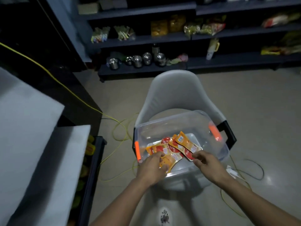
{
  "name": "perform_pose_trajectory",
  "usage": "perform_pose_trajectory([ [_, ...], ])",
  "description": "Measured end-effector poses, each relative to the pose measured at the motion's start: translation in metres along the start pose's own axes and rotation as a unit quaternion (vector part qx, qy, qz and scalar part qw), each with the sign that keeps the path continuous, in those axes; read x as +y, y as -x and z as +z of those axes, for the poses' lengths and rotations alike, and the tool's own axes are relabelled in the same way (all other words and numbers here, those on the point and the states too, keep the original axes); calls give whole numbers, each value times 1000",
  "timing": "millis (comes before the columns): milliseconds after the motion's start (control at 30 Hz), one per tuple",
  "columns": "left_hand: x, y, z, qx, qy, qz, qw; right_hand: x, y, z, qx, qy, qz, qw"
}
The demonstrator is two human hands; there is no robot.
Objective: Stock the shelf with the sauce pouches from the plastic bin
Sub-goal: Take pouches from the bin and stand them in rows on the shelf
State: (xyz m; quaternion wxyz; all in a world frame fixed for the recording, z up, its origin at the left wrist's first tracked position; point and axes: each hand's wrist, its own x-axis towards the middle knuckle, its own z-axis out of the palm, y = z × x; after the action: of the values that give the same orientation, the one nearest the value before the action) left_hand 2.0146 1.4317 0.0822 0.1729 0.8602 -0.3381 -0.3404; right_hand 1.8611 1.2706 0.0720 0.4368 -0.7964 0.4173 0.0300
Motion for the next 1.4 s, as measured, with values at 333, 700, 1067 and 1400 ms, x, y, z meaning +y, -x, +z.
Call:
perform_pose_trajectory([
  [333,-56,-176,49,-43,16,-55,997,40,-139,46,-82,70,95,990],
  [700,-88,-247,115,27,-251,66,965,70,-241,97,-43,156,140,977],
  [1067,-81,-264,114,-193,-113,-82,971,93,-239,103,24,177,114,977],
  [1400,-52,-204,62,-137,238,-196,941,32,-180,37,234,-260,129,928],
])
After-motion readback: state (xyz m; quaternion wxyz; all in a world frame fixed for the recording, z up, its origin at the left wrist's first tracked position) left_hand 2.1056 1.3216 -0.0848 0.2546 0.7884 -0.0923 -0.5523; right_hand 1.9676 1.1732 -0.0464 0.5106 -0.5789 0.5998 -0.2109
